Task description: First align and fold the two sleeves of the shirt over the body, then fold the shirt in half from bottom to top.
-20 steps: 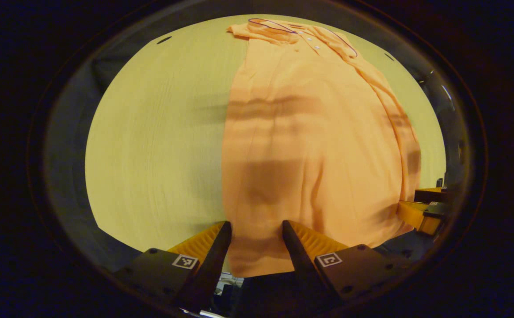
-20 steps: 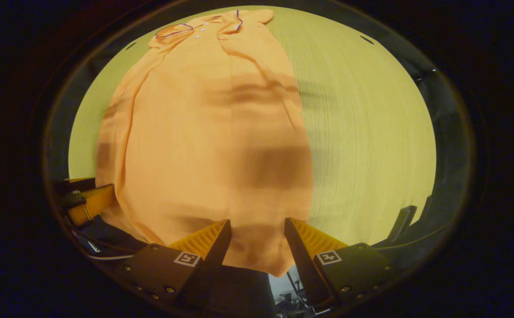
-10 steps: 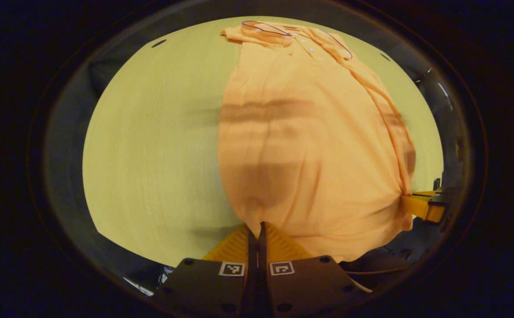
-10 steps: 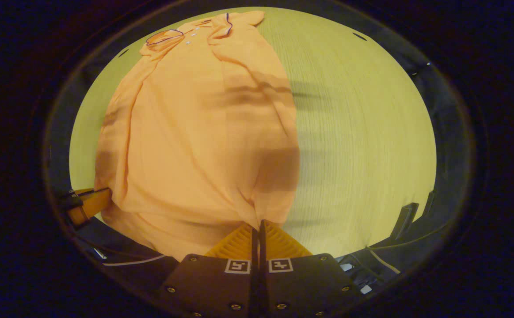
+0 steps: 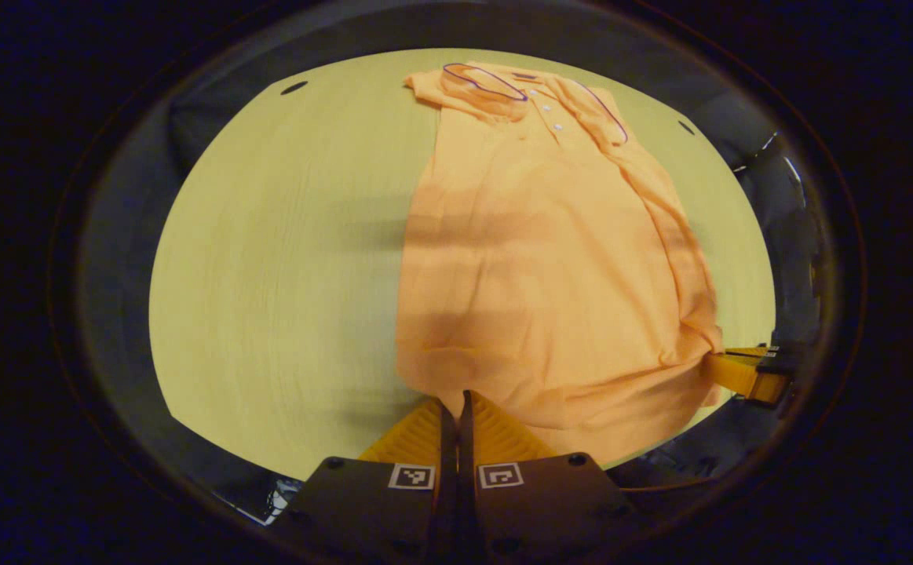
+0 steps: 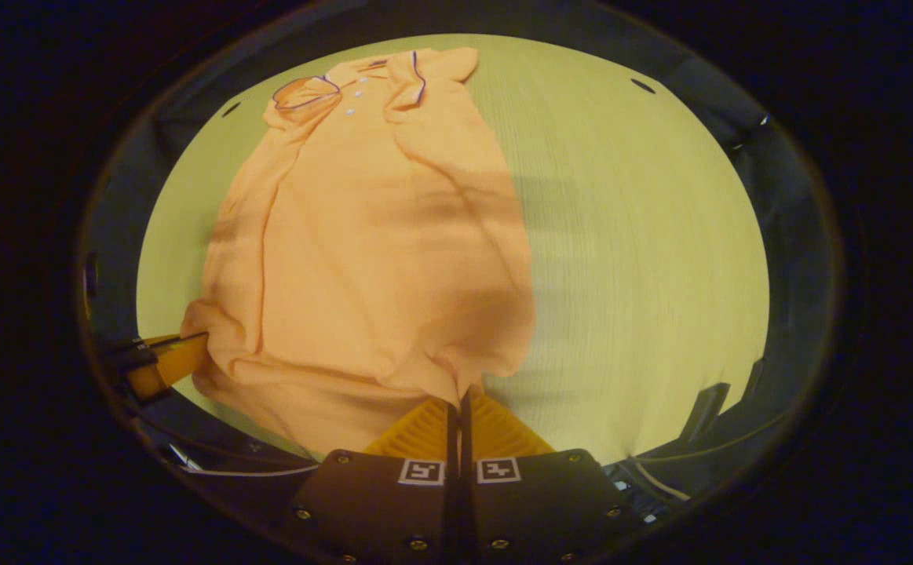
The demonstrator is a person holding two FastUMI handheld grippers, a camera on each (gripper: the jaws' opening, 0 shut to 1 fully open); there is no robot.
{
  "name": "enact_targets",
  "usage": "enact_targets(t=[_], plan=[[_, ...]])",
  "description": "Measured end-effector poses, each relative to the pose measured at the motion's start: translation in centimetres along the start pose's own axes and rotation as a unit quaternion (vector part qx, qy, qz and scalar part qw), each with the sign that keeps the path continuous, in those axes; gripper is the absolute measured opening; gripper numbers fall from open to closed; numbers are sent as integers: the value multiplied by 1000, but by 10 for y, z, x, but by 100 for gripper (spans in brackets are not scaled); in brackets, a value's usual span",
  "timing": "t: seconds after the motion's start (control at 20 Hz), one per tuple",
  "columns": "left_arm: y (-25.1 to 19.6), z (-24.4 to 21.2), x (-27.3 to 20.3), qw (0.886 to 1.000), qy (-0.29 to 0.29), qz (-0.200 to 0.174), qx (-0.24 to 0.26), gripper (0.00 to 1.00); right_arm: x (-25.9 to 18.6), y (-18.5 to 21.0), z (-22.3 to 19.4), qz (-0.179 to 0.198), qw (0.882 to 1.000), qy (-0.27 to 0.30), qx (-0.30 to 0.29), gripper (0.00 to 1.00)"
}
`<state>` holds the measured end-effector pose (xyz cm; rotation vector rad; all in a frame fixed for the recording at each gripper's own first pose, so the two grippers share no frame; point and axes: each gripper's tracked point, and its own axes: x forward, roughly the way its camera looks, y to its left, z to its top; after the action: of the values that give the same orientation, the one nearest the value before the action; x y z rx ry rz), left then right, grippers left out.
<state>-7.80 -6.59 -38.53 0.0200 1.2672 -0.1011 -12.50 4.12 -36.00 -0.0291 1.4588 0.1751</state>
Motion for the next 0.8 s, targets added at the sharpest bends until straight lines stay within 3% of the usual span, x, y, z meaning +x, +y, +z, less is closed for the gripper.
enact_targets(t=[0.3, 0.8], plan=[[3, 90, -16, 998, -59, -4, -10, 6, -23, 0, 90, 14, 998, -66, 5, 1], [0, 288, -21, 984, -171, -7, -40, 7, -45, -5, 267, 25, 985, -168, 20, 1]])
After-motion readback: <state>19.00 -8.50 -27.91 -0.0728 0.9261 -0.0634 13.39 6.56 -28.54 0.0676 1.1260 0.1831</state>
